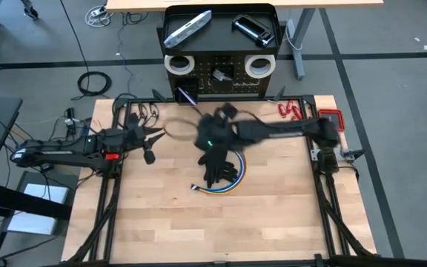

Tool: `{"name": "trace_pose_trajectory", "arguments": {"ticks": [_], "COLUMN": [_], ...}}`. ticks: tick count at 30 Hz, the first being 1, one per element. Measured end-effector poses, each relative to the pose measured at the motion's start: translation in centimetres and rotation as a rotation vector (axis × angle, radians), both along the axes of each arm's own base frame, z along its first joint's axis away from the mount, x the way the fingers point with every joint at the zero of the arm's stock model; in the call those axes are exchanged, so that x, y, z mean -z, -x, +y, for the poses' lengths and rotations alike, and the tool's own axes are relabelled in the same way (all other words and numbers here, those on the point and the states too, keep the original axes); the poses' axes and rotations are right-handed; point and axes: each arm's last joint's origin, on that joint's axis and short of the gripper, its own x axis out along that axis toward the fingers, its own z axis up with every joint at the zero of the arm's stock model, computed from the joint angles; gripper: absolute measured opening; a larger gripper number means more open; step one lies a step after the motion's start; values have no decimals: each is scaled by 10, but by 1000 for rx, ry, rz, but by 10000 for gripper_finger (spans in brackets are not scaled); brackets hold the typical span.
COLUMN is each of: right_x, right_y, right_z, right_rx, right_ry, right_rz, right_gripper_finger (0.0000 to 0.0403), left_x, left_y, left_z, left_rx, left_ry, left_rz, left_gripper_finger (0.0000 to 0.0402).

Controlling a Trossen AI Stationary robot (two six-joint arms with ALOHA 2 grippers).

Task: Hang tools onto peg board
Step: Put the black pen into the black bin on the peg board

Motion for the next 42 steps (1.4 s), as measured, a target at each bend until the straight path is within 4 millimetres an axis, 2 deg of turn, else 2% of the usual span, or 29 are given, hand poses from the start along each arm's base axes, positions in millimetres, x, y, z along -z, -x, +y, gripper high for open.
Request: {"name": "trace_pose_trajectory", "arguments": {"ticks": [5, 8, 12, 17, 23, 30, 38, 42], "right_x": [-24, -23, -10, -13, -16, -21, -22, -31], "right_y": [-33, -44, -43, -40, -40, -41, -41, -37], "right_z": [-40, -55, -72, -89, -106, -124, -129, -127], "right_rx": [78, 72, 66, 91, 46, -2, -15, -28], "right_ry": [13, -26, -87, -73, -96, -133, -143, -117], "right_rz": [-28, -12, 8, -2, -35, -109, -132, -129], "right_gripper_finger": [46, 46, 46, 46, 52, 95, 106, 116], "left_x": [-3, 1, 3, 4, 3, -5, -15, -18], "left_y": [1, 1, 2, 1, 1, -1, -3, -3], "left_z": [0, 0, 0, 0, 0, 0, -1, -1], "left_rx": [-6, -10, -21, -30, -35, -29, 14, 20], "left_ry": [23, 39, 76, 110, 129, 131, 138, 112], "left_rz": [-18, 10, 21, 2, -17, -109, -210, -221], "left_gripper_finger": [85, 85, 85, 85, 85, 85, 85, 85]}}
